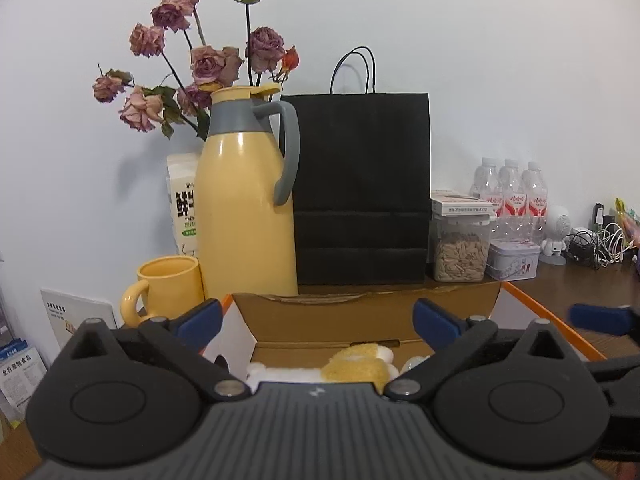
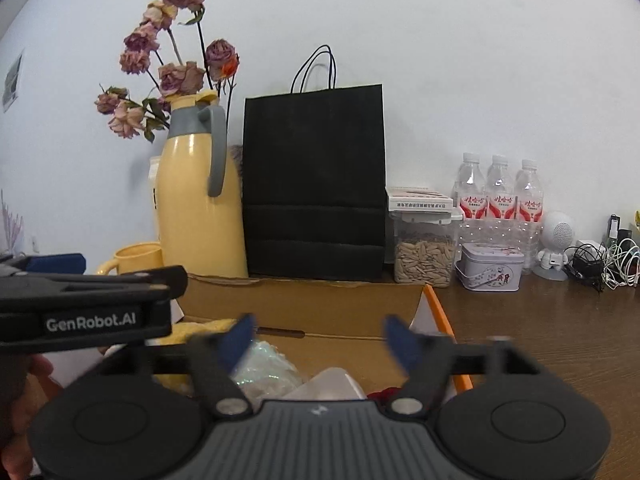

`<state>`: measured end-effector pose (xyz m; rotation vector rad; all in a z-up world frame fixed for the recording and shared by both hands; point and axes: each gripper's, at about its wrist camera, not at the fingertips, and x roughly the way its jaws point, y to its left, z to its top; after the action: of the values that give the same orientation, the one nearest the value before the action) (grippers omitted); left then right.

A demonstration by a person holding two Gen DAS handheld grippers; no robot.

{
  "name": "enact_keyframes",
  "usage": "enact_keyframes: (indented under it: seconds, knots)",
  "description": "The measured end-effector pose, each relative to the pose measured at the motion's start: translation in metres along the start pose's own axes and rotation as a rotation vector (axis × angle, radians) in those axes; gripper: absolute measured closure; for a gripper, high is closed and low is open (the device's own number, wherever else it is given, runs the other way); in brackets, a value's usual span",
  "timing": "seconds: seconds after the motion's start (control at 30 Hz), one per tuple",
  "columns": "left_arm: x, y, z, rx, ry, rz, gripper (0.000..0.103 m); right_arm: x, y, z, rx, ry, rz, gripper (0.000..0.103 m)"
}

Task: Organize objects
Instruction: 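Open both grippers over the box and withdraw them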

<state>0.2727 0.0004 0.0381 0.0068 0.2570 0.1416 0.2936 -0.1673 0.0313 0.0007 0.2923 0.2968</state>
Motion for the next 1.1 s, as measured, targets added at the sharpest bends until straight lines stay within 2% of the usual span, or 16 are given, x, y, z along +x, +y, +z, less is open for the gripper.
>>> enact_keyframes:
  seconds: [0.03,0.27,0.7,1.1]
  knots:
    - [0.0,0.001,0.0,-0.008,0.003,-0.002,0.0,-0.001,0.0,0.0,-0.002,-0.004,-0.002,0.0]
    - [-0.007,0.004,-0.002,-0.024,-0.005,-0.01,0.0,-0.007,0.002,0.001,-0.004,-0.001,-0.003,0.0]
    - [-0.043,0.016,-0.002,-0.042,-0.058,-0.035,0.0,-0.038,-0.007,0.003,-0.024,-0.024,-0.029,0.0]
    - [-0.069,0.027,-0.021,-0.032,-0.03,-0.078,0.0,-0.062,-0.006,-0.007,-0.078,-0.021,-0.007,0.0]
